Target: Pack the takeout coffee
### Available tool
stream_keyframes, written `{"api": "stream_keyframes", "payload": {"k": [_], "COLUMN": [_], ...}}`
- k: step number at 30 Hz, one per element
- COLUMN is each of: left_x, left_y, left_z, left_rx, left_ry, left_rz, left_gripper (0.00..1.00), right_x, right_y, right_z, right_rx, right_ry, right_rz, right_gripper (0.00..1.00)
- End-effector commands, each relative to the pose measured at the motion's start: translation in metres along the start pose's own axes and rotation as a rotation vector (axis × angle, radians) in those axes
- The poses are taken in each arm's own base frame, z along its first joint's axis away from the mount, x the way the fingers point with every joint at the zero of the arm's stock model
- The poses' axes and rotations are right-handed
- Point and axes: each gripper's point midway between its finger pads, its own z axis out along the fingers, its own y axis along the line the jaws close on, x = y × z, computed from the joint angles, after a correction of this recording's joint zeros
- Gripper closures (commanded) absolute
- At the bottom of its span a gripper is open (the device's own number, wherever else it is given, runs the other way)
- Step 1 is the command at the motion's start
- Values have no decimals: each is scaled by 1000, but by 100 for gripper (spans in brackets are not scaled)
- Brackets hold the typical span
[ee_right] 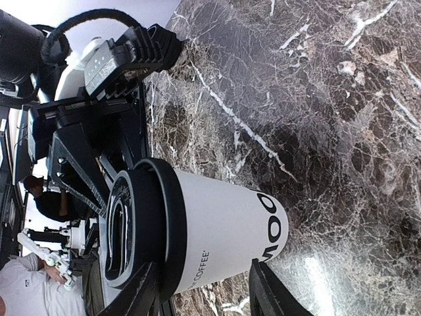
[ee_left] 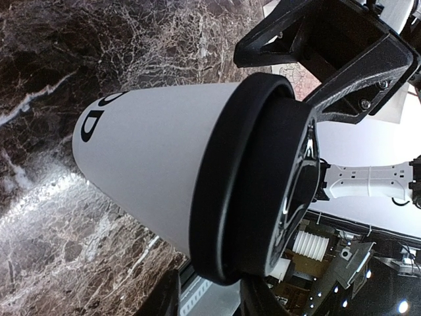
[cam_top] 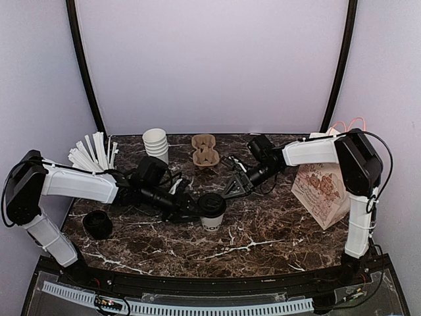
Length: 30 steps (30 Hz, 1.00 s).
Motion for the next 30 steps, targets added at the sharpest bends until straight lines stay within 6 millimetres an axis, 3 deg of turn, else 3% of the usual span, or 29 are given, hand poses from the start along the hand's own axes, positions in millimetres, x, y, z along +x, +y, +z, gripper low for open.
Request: {"api": "stream_keyframes", "payload": {"k": [1,5,9,10,11,12,13,14,18,21,27,30], "left_x": [23,25,1,-14,-19,-35,-39,-50,-66,-67,-82,-74], "left_y": [96,107,81,59,50,24,14,-14,-84,-114,-117,-118], "left_z": [3,3,-3,-8,-13,-22,-28,-40,-72,-83,-86,-73], "left_rx": [-260,-295,-302,-284,-289,-266,-268,-235,-145,-112,-349,-435], "left_ry": [42,60,15,-31,-43,-100,-115,-166,-260,-263,-280,-223], "left_rz": [-232,-247,-132,-47,-13,81,115,209,430,558,785,1000], "left_gripper": [67,67,65,64,61,59,56,55,48,41,32,26], "right_x": [43,49,20,11,1,-7,-18,-26,-52,-60,-64,-65], "right_y": [-58,-69,-38,-24,-11,1,16,27,58,77,100,109], "right_z": [18,23,11,6,-2,-10,-19,-29,-62,-79,-114,-143], "right_rx": [207,224,170,142,123,108,89,84,101,114,205,301], "right_ry": [98,125,87,70,51,30,5,-18,-81,-99,-108,-148], "right_rz": [146,178,69,30,-16,-51,-96,-135,-225,-293,-404,-464], "right_gripper": [55,56,56,55,54,52,50,47,36,32,31,30]}}
